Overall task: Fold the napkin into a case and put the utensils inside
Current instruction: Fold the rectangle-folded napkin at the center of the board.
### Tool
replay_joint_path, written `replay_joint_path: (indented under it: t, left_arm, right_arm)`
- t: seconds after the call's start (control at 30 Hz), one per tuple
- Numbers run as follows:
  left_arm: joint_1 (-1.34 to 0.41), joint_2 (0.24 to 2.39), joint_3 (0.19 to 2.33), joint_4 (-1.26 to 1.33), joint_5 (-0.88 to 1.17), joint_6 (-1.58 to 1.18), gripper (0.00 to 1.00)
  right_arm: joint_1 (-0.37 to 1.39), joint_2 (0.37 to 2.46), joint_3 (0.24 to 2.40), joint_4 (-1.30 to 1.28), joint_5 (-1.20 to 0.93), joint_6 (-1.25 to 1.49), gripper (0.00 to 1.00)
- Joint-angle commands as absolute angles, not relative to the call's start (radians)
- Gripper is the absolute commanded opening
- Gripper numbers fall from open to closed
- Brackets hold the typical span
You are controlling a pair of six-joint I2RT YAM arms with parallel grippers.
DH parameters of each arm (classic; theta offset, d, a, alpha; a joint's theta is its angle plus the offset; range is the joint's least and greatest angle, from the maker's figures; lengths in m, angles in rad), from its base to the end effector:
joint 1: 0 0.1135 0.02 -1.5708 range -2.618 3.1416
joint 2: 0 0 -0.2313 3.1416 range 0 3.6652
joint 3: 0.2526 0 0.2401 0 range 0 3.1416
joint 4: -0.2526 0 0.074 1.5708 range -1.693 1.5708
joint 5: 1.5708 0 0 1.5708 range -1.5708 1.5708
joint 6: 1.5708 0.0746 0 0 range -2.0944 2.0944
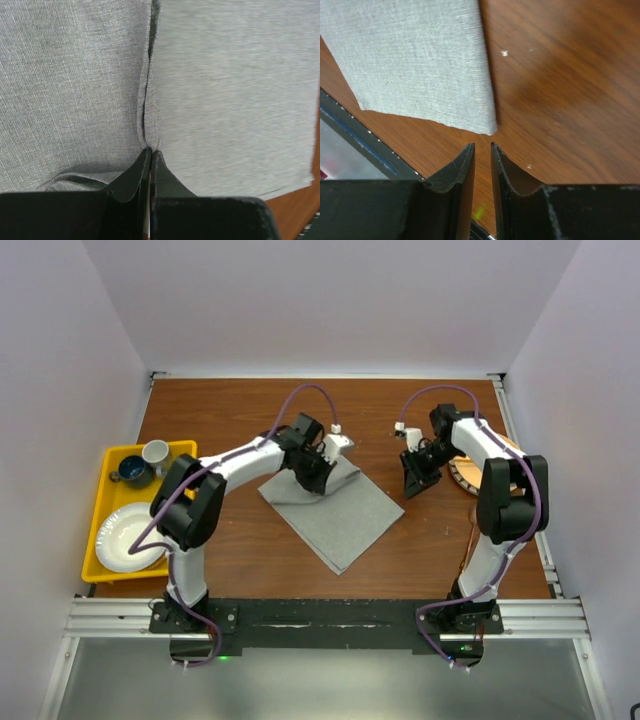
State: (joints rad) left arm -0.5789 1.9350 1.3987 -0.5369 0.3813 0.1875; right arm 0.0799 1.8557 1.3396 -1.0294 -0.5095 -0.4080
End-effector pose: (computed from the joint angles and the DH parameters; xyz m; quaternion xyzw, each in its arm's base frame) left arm 0.3207 -0.2428 0.1366 0.3991 0.8652 -0.2272 0.2014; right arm 0.3164 0.0618 0.1339 -0.2368 0.9382 0.2466 0.0532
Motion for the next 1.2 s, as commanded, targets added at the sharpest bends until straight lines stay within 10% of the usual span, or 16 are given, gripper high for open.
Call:
replay_joint_path:
  t: [0.0, 0.53, 0.8, 1.17]
  left_arm:
    - [-0.681, 1.875, 1.352, -0.462, 0.437, 0.019, 0.0]
    - [-0.825, 1.887, 1.325, -0.327, 0.46, -0.224, 0.0]
    - [-0.786, 1.787, 1.253, -0.193, 0.679, -0.183, 0.61]
    - [-0.578, 1.709, 1.089, -0.354, 0.532, 0.055, 0.51]
  right_arm:
    - [0.052, 1.81, 1.391, -1.048, -0.472, -0.402, 0.24]
    - [0.04, 1.804, 1.385, -1.052, -0.474, -0.391, 0.27]
    - [0.043, 1.838, 1.408, -1.019, -0.502, -0.357, 0.5]
    - [0.13, 1.914, 1.417, -0.943, -0.514, -0.319, 0.5]
